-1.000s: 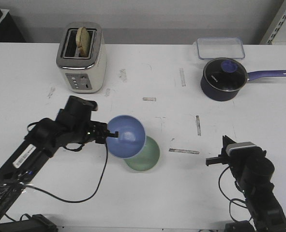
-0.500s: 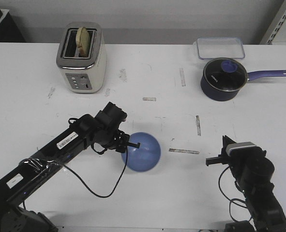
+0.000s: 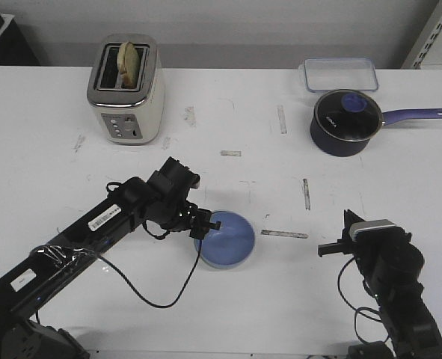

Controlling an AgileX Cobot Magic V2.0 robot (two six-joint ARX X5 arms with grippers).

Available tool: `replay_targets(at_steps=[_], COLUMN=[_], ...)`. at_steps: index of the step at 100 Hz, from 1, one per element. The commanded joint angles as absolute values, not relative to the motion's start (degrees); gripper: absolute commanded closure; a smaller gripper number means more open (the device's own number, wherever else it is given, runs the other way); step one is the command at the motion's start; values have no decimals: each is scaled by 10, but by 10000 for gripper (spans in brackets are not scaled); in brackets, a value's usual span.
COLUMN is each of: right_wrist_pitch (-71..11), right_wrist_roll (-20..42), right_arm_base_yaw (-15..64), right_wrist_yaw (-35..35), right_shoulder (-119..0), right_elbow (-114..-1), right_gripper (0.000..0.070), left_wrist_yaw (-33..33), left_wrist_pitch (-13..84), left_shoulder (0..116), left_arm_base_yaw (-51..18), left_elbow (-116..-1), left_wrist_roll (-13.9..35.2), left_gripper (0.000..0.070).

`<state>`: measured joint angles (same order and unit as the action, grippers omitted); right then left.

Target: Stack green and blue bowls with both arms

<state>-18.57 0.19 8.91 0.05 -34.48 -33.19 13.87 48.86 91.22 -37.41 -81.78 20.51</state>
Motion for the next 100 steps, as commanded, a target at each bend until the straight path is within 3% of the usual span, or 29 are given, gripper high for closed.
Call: replay_targets(at_steps=[1, 16, 31, 53, 63, 77, 86, 92, 100], right_wrist_pitch=[-180, -180, -180, -180, -180, -180, -180, -180, -180], right_wrist_roll=[0, 0, 0, 0, 0, 0, 0, 0, 0], right_arm_base_yaw=[90, 90, 90, 90, 90, 90, 90, 90, 90], right_wrist_yaw=[0, 0, 0, 0, 0, 0, 1, 0, 1], right_shoulder=[-345, -345, -345, -345, -345, -345, -345, -345, -345], right_elbow=[-337, -337, -337, -337, -337, -337, -337, -337, -337], right_gripper=[699, 699, 699, 699, 699, 699, 699, 699, 699], left_wrist_yaw=[142, 141, 140, 70, 0, -55, -89, -114, -135], left_wrist_pitch=[490, 494, 521, 584, 590, 589, 587, 586, 573], left_shoulder=[917, 917, 917, 906, 881, 827, 789, 764, 723], left_arm_base_yaw=[-379, -374, -359, -335, -319, -284, -255, -232, -197], left_elbow=[-831, -843, -877, -959, -982, -982, -976, -965, -933], left_wrist_roll=[201, 200, 187, 142, 120, 102, 100, 96, 87], left_gripper=[358, 346, 194, 200, 256, 515, 629, 671, 676])
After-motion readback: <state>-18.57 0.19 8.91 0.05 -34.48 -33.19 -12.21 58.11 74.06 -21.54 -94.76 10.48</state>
